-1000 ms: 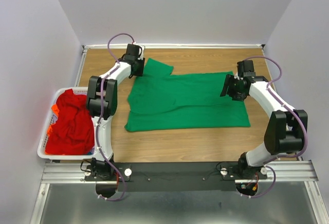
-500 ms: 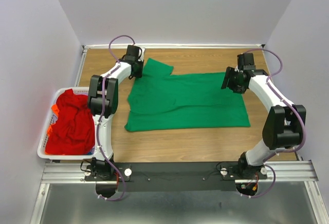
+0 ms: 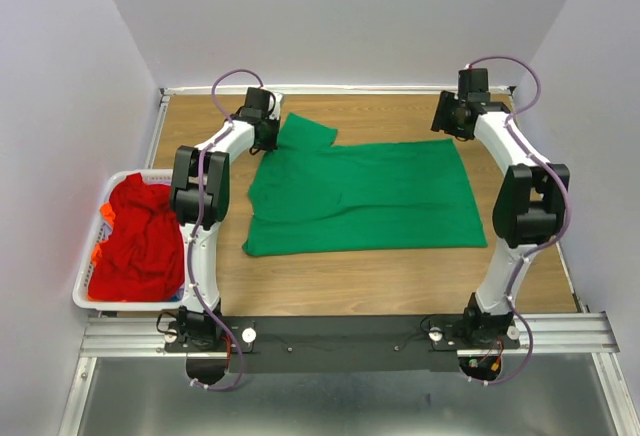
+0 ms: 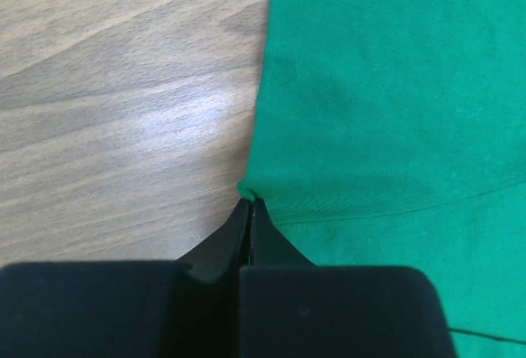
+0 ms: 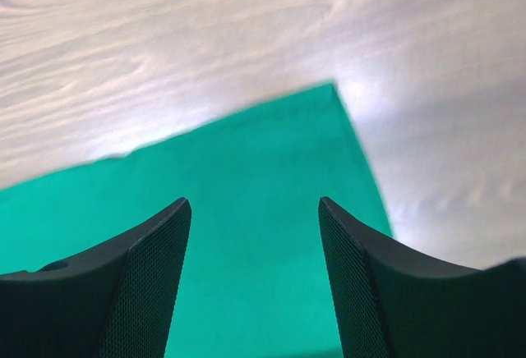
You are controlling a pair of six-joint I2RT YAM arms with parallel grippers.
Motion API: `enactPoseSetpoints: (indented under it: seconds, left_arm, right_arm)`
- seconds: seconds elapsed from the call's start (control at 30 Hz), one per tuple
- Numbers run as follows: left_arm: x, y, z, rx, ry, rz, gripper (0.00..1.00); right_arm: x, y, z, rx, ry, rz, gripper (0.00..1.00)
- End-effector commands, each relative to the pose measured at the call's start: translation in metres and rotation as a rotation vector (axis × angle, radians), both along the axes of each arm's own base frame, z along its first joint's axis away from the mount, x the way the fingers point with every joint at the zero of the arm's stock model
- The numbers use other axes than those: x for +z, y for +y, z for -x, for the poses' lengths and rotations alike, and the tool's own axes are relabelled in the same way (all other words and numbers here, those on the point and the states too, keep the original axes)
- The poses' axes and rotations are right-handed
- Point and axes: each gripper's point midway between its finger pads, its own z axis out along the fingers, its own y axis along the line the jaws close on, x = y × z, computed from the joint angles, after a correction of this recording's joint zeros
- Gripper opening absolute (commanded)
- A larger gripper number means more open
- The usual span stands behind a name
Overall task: Fold and stack the t-shirts
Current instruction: Fold the tshirt
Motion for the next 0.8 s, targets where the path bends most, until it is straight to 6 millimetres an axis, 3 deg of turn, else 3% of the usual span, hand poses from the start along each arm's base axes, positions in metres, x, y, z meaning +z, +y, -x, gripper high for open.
enactPoseSetpoints:
  seconds: [0.0, 0.13, 0.17, 0.2, 0.3, 0.53, 0.77]
  left_arm:
    - [-0.02, 0.006, 0.025, 0.005, 0.097, 0.0, 0.0]
    - [-0.018, 0.005, 0.024, 0.006, 0.083, 0.004, 0.0]
    - [-0.02, 0.007, 0.025, 0.01, 0.085, -0.002, 0.0]
    - [-0.021, 0.009, 0.026, 0.016, 0.084, -0.008, 0.0]
    - [-0.022, 0.014, 0.03, 0.031, 0.084, -0.034, 0.0]
    - [-0.013, 0.02, 0.03, 0.046, 0.063, -0.046, 0.0]
    - [-0.012, 0.021, 0.028, 0.048, 0.058, -0.045, 0.0]
  right_arm:
    - [-0.023, -0.015, -0.033, 0.109, -0.007, 0.078, 0.7]
    - [-0.04, -0.019, -0.045, 0.129, -0.006, 0.089, 0.65]
    - [-0.053, -0.014, -0.047, 0.147, 0.008, 0.071, 0.63]
    - [-0.053, -0.027, -0.051, 0.133, -0.008, 0.062, 0.6]
    - [-0.068, -0.027, -0.058, 0.169, -0.005, 0.058, 0.55]
    - [-0.084, -0.041, -0.063, 0.222, -0.005, 0.095, 0.51]
    - [-0.105, -0.043, -0.06, 0.285, 0.028, 0.118, 0.51]
